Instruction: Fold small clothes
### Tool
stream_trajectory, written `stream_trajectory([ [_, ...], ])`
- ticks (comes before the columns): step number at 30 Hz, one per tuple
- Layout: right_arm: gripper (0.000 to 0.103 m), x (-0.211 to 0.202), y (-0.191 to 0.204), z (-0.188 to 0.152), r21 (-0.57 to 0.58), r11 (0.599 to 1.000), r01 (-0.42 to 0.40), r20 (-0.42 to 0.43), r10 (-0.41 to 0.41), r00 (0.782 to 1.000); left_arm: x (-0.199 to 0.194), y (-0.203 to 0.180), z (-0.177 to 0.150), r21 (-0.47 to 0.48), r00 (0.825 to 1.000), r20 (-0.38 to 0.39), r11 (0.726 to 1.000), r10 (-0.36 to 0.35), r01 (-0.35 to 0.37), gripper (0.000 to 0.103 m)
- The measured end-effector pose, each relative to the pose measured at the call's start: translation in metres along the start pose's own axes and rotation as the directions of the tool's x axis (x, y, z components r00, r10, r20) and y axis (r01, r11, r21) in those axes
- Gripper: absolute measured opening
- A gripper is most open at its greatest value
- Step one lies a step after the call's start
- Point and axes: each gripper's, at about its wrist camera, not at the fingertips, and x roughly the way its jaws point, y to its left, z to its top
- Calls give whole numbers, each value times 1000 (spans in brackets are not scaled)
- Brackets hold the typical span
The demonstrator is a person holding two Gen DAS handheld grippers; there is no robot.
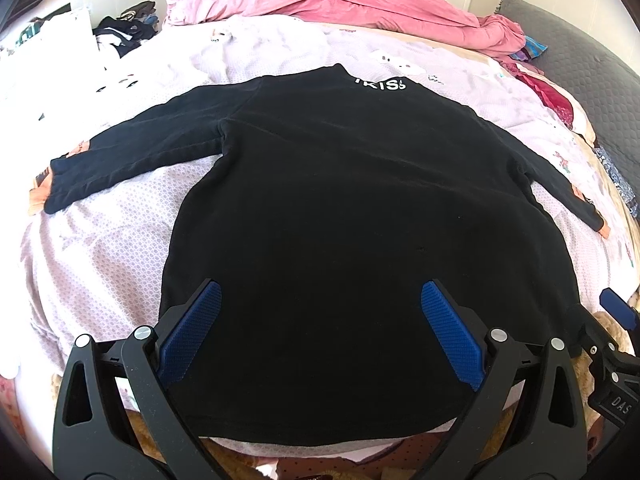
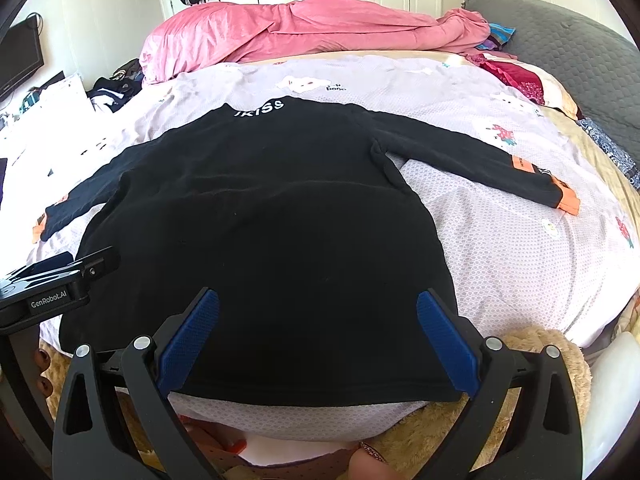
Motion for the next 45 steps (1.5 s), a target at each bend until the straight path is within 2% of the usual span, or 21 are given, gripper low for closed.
stream_trajectory([
  [25,99,5,1,8,6,1000,-17,1,17,1000,5,-6,8,10,1000,-2,1000,6,-6,94],
  [40,99,15,-10,36,36,999,-28,21,28,999,15,-11,29,1,1000,-1,1000,19,-19,94],
  [45,99,19,-16,47,46,999,-22,27,21,999,19,-15,38,-4,1000,-6,1000,2,-2,94],
])
